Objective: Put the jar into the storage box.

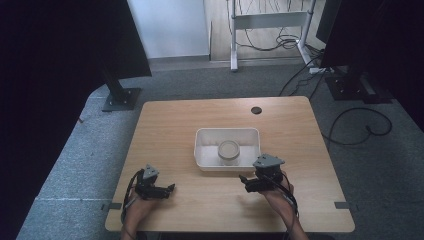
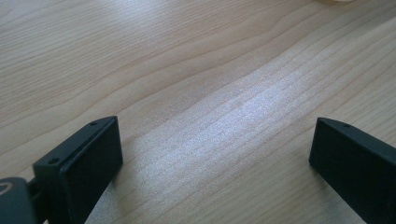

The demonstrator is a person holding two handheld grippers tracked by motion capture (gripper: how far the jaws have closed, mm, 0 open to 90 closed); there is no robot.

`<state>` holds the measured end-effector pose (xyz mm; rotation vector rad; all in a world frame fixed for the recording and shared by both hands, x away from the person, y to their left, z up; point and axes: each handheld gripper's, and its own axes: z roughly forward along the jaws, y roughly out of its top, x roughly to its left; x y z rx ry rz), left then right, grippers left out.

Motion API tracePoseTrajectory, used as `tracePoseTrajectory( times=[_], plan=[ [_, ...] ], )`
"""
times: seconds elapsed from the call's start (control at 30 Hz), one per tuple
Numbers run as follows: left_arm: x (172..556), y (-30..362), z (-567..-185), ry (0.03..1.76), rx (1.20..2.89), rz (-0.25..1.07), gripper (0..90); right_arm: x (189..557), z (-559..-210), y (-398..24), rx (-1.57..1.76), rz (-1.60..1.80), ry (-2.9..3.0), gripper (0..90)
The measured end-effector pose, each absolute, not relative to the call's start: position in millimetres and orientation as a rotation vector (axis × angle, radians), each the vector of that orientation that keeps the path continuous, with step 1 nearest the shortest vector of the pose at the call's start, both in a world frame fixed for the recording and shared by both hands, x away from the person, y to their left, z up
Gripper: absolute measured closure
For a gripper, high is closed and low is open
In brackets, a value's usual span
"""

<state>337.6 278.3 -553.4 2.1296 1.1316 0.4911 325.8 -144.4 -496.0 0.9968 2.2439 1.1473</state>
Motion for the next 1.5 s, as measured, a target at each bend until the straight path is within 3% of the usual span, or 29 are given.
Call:
tracePoseTrajectory(
  times=[1.5],
  plan=[
    [338,278,-554,1.133,2.126,0.491,2.5,293,-533,-193,1.118,1.075,2.219,4.0]
  ],
)
